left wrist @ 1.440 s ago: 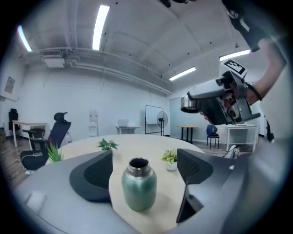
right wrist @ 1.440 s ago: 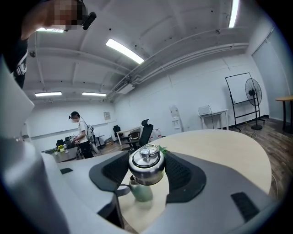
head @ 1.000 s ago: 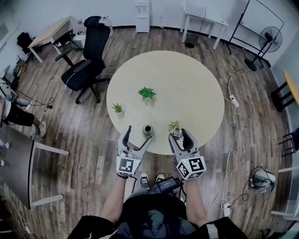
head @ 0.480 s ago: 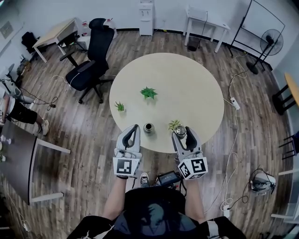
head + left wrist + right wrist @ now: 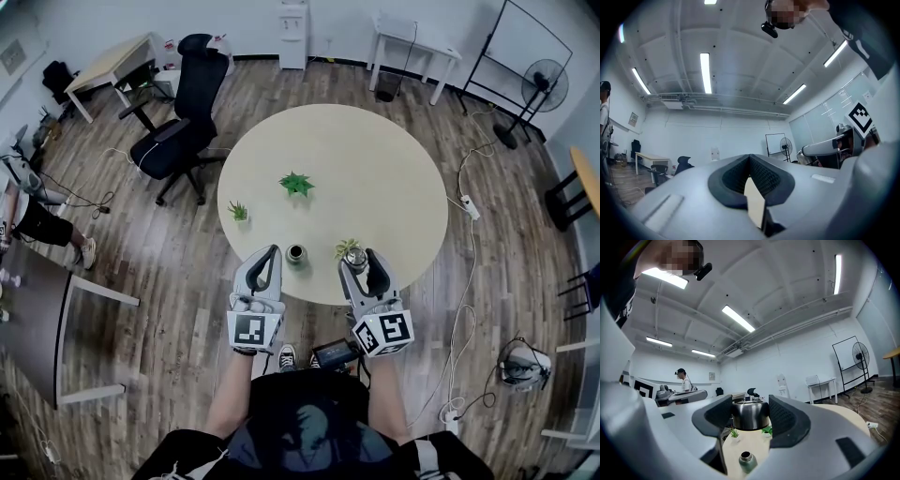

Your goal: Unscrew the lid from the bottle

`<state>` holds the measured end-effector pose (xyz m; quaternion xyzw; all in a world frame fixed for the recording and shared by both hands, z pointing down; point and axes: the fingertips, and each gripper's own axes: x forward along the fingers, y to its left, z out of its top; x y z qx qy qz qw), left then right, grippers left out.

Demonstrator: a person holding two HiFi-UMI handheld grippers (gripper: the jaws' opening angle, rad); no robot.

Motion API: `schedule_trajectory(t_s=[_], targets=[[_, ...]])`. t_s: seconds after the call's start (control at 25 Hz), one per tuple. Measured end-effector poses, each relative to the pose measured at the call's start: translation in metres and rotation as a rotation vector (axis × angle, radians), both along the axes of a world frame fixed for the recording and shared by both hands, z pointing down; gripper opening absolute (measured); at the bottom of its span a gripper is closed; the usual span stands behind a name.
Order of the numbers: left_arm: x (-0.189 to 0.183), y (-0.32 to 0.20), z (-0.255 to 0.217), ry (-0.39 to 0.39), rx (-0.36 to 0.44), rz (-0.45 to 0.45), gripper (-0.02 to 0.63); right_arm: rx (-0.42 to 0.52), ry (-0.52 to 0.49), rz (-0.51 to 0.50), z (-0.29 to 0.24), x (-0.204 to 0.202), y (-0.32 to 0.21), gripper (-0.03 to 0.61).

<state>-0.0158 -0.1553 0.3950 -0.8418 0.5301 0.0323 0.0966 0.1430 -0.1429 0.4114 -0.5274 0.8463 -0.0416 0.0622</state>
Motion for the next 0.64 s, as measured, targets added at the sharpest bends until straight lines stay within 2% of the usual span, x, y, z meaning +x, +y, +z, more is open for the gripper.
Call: schedule_trajectory(t_s=[0.16,0.28,0.44,0.64], targets=[[-0.0014,-0.0008,-0.0011,0.020,0.008,0.003,0.002,0.005,0.006,-0.005,-0.0009,-0.0027,-0.0014,0.244],[-0.0038,-0.0026,-0.0030,0.005,-0.011,-0.012,0.002,0.007,0.008,-0.010,-0.0031,-0.0036,-0.0025,0.245],[-0.0024,-0.0042,0.0015,0.010,0.009,0.003,0.002,0.009,0.010,-0.016,-0.0022,-0.0038,-0.0048,0.244],[-0.0010,-0.0059,-0.0075,0.063,0.047,0.000,0.002,0.013,0.009,-0.022,-0.0019,-0.0044,-0.0069,0.244]])
